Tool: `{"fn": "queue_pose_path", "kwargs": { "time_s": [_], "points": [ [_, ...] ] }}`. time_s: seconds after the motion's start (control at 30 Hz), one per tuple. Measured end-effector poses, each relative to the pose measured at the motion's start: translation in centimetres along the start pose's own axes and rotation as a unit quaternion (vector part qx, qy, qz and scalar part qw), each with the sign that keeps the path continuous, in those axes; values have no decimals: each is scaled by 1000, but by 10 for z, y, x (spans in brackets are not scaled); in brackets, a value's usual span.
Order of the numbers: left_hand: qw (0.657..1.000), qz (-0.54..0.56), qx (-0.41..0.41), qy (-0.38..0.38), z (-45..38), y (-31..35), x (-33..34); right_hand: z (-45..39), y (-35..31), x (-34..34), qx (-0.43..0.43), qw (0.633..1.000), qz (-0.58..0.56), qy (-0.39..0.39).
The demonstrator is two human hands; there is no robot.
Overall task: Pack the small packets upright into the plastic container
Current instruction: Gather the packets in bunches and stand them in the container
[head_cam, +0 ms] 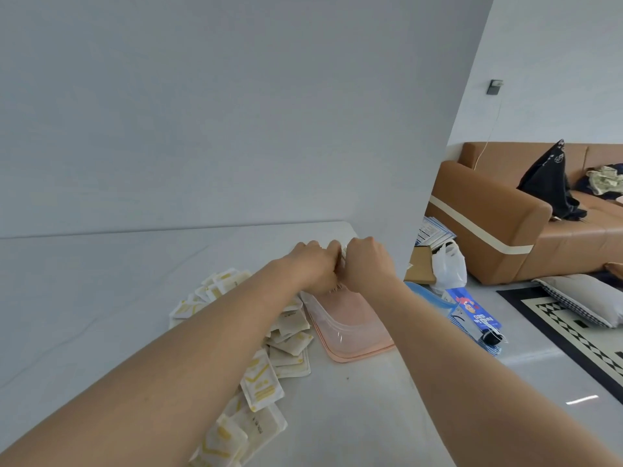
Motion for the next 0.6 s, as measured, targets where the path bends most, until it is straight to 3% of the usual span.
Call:
{"fn": "queue_pose_path", "kwargs": {
  "time_s": [0.17,0.3,0.37,0.4,0.5,0.6],
  "points": [
    [999,45,9,3,4,-3,-5,3,2,9,-42,997,47,-34],
    [988,59,31,141,13,-9,-6,4,-2,4,-97,985,102,-97],
    [974,18,-11,225,18,-15,-9,3,0,4,-90,986,80,-120],
    [971,11,-54,233,21,-19,-8,2,2,5,-77,987,57,-126],
    [973,99,-161,131,24,-28,-1,-1,8,11,-37,990,-12,-137],
    [958,212,-175,78,23,-36,6,-3,9,17,-39,990,-10,-137]
  ]
}}
Point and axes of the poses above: each hand's wrist, its own z-axis away from the middle knuckle, its own x-axis out of the palm, y = z × x, the point moved 2 cm from there along -z, towards the middle knuckle, and after that the axes turned 15 degrees about y, right-handed, at the moved point
